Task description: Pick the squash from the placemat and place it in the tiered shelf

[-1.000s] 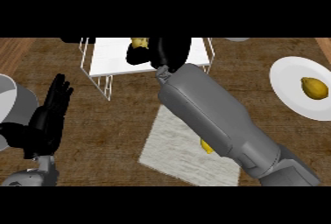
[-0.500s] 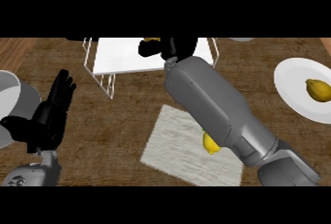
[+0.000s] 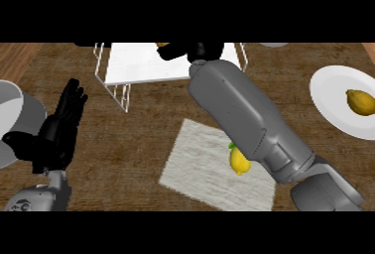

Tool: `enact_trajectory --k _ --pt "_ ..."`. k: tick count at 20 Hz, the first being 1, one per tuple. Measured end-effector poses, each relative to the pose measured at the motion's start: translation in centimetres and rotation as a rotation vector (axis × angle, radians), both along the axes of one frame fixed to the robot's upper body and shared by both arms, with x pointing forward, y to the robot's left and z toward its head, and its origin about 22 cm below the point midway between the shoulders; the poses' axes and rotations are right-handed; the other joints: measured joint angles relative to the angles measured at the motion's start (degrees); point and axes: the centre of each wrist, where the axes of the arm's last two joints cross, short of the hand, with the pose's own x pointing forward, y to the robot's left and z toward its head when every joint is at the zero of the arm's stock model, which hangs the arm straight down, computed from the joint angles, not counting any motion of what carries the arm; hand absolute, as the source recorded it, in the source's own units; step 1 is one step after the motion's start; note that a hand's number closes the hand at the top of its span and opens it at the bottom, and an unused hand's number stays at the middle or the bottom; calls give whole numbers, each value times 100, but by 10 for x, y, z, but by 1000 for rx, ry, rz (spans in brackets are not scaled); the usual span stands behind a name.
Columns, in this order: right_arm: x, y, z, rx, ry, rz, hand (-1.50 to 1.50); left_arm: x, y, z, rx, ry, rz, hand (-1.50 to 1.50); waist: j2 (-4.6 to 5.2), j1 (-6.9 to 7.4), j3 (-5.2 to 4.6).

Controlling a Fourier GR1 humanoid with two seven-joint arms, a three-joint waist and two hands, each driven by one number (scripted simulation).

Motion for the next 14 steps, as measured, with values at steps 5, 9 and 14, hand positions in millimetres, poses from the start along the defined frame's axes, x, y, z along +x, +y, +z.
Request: enact_trajectory --k 5,9,14 --pt "0 4 19 97 -96 27 -150 -1 5 0 -4 -1 8 0 -18 -40 0" --pt "1 -2 25 154 -132 -5 -150 -8 11 0 0 9 28 0 -62 -164 1" --pt "6 -32 39 208 -143 -85 -150 -10 17 -5 1 27 59 0 -116 -344 2"
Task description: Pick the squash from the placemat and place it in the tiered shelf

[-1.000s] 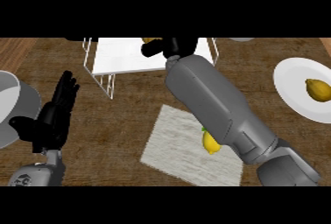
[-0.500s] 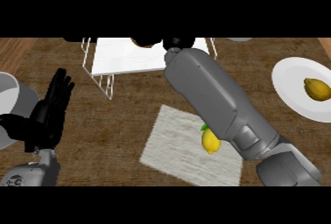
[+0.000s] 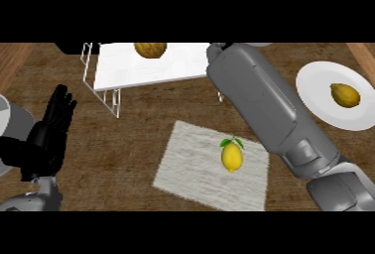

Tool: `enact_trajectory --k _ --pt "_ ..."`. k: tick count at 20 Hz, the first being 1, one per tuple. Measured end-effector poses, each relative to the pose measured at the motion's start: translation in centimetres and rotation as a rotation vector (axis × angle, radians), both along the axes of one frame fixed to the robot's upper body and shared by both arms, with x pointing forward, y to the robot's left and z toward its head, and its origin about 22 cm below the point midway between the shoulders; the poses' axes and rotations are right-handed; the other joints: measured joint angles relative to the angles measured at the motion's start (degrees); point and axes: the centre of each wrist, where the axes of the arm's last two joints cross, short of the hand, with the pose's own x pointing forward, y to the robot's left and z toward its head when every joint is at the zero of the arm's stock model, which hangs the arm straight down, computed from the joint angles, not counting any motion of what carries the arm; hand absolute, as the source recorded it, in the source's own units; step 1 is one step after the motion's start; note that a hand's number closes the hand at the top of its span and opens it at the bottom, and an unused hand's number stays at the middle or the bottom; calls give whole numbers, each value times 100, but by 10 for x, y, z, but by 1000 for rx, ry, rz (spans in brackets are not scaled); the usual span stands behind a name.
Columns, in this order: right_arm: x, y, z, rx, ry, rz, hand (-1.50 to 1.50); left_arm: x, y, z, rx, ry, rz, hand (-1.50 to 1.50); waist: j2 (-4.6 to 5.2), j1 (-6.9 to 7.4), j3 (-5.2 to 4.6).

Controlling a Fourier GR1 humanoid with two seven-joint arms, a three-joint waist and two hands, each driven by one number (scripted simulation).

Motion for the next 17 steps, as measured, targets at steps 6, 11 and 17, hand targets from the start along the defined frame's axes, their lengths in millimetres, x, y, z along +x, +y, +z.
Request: enact_trajectory --k 6,11,17 --pt "-8 -56 3 63 34 -61 -150 -7 5 -2 -5 2 28 0 -53 -160 2" --pt "-40 -100 4 83 43 -44 -150 -12 8 2 -1 5 36 0 -67 -224 3" --pt "-96 -142 9 87 24 -16 -150 -14 7 1 -3 2 24 0 -31 -150 1"
